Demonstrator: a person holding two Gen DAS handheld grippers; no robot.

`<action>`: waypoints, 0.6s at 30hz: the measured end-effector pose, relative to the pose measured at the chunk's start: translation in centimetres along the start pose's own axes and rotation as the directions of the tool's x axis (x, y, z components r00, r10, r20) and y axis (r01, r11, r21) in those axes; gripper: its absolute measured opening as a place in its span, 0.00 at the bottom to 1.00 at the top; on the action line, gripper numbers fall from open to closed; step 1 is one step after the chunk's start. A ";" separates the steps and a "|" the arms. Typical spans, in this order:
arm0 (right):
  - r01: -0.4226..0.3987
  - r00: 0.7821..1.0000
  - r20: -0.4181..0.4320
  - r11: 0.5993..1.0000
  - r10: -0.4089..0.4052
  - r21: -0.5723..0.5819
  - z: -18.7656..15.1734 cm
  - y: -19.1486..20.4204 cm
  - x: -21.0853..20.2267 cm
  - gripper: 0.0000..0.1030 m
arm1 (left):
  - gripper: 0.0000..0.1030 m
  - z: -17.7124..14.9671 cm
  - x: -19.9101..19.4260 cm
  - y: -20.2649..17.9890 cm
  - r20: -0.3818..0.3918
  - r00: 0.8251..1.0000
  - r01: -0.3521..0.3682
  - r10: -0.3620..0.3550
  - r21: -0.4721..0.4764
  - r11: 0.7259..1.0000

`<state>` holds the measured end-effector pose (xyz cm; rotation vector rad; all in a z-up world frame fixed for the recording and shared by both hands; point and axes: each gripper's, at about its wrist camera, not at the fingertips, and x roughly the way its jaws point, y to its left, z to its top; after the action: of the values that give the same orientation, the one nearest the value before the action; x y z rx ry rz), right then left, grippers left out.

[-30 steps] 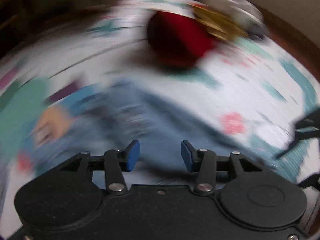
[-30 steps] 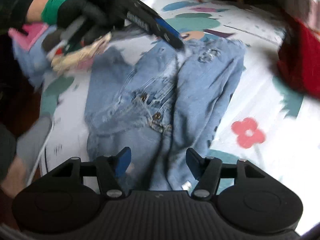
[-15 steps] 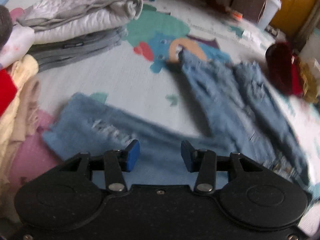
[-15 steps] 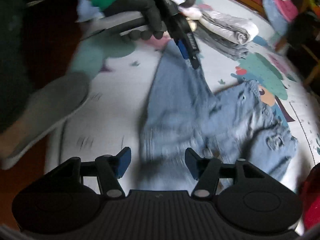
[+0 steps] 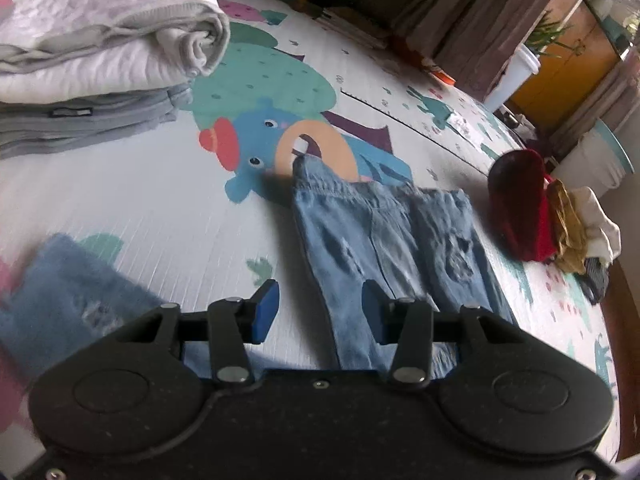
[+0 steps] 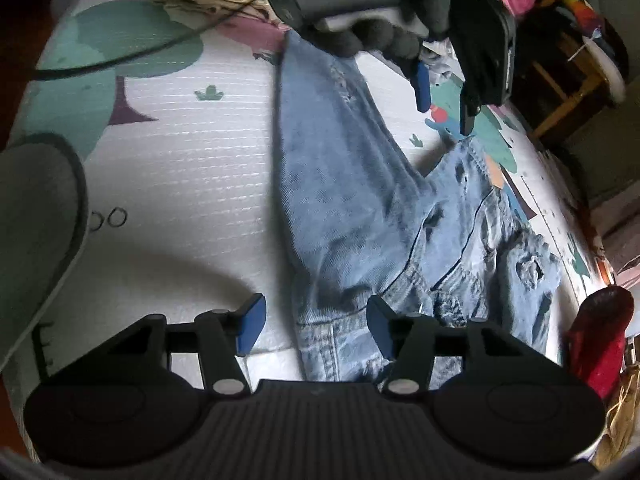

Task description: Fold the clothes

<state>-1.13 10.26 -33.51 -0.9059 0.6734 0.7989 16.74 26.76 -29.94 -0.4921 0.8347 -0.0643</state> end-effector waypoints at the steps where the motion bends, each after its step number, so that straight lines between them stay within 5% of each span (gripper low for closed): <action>1: -0.002 1.000 -0.001 1.000 0.002 0.007 0.1 -0.1 0.1 0.54 | 0.43 0.5 0.7 0.3 0.001 1.000 -0.001 0.001 -0.019 1.000; 10: -0.076 0.996 -0.040 0.977 0.086 0.198 0.4 -3.0 0.8 0.23 | 0.41 4.7 6.0 1.7 -0.017 1.000 0.010 -0.012 -0.109 0.994; 18: -0.105 0.994 0.000 0.926 0.112 0.363 -0.4 -5.0 -0.4 0.14 | 0.34 6.1 8.0 1.1 -0.050 0.999 -0.016 0.012 -0.084 0.996</action>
<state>2.74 7.90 -31.32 -0.5439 0.8634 0.7319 26.42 28.18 -32.51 -0.5657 0.8916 -0.0283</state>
